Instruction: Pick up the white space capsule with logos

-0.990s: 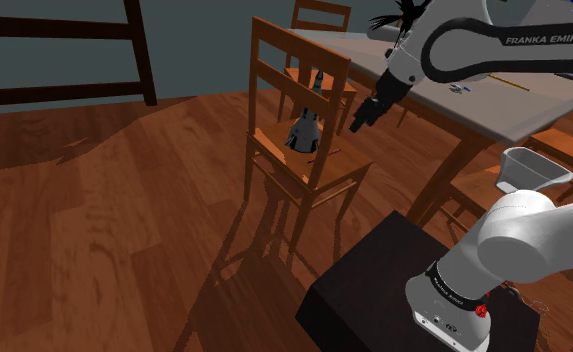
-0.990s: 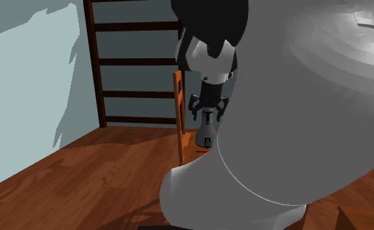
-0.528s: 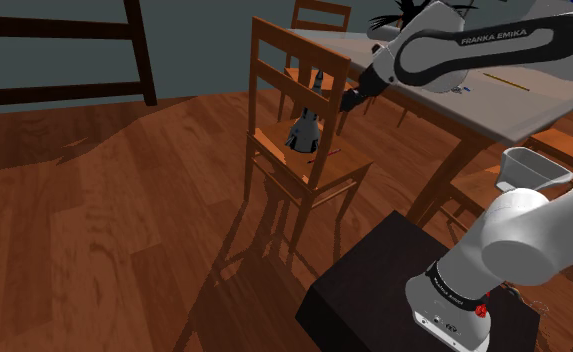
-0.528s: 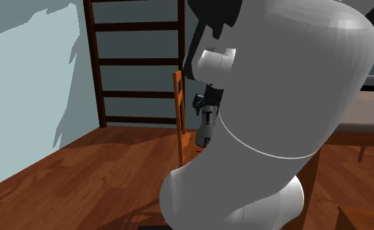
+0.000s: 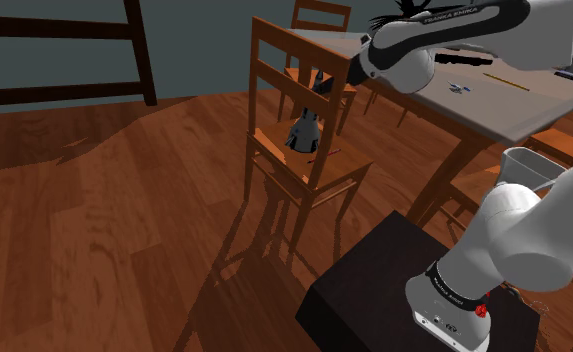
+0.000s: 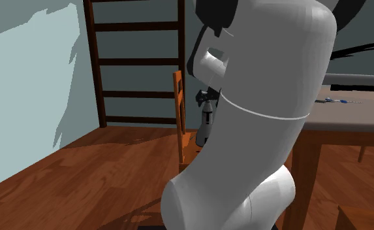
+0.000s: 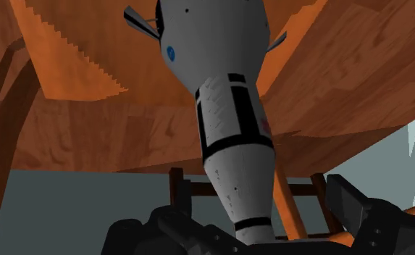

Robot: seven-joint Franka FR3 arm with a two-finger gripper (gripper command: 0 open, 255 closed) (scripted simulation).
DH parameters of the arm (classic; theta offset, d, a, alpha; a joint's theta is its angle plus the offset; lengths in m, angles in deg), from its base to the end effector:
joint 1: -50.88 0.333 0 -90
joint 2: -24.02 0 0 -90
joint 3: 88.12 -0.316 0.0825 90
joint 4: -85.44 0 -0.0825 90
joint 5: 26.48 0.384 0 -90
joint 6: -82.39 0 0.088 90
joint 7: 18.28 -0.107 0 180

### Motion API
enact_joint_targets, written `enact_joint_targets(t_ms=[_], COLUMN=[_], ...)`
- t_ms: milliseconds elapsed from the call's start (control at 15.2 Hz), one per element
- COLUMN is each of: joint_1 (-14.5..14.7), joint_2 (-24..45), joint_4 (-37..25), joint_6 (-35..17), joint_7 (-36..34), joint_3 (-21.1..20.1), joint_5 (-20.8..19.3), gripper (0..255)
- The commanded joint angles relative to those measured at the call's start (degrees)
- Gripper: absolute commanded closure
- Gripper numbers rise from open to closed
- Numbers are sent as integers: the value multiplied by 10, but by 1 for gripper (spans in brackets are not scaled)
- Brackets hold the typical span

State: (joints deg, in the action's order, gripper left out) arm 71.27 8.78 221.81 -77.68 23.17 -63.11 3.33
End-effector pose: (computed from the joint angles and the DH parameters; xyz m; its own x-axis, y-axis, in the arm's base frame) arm 0.5004 -0.0736 0.4830 0.7292 0.1011 0.6767 0.2155 -0.9726 -0.0869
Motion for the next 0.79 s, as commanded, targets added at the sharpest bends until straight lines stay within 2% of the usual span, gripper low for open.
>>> enact_joint_targets(t_ms=[0,396,528,594,726], joint_1=[29,71,75,75,75], joint_2=[19,44,47,46,46], joint_4=[-12,1,1,2,2], joint_6=[-18,-49,-52,-52,-52], joint_7=[49,128,137,137,136], joint_3=[26,59,62,62,62], joint_5=[49,133,143,142,142], gripper=[0,0,0,255,255])
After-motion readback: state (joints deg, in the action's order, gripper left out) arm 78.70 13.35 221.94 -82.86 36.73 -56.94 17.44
